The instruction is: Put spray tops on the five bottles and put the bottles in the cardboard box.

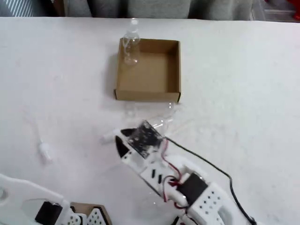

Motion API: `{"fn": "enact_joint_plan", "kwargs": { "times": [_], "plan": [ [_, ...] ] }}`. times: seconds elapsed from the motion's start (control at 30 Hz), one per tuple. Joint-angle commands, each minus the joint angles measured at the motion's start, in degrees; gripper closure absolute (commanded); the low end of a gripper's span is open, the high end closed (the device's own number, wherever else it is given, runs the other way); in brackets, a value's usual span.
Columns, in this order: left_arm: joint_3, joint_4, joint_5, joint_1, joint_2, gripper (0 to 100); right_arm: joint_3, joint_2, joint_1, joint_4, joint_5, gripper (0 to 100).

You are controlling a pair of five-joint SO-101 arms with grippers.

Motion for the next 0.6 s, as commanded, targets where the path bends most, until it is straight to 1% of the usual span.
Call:
{"fn": "enact_joint_plan", "kwargs": {
  "times": [0.0, 0.23, 0.4, 0.43, 0.57],
  "plan": [
    [-3.4, -1.1, 0.7, -0.1, -4.3, 87, -8.9, 15.3, -5.3, -6.1, -1.1, 94.7],
    [-3.4, -1.1, 0.8, 0.7, -4.3, 87, -25.2, 43.6, -14.9, -14.9, -1.1, 94.6],
    [-3.5, -1.1, 0.9, 2.3, -4.4, 87, -40.1, 62.9, -19.7, -15.3, -1.2, 94.6],
    [-3.5, -1.1, 0.9, 2.9, -4.5, 87, -43.2, 66.3, -20.4, -15.3, -2.3, 94.6],
    [-3.5, -1.1, 0.9, 3.9, -4.7, 87, -54.5, 78.1, -21.0, -13.8, -11.1, 94.3]
  ]
}}
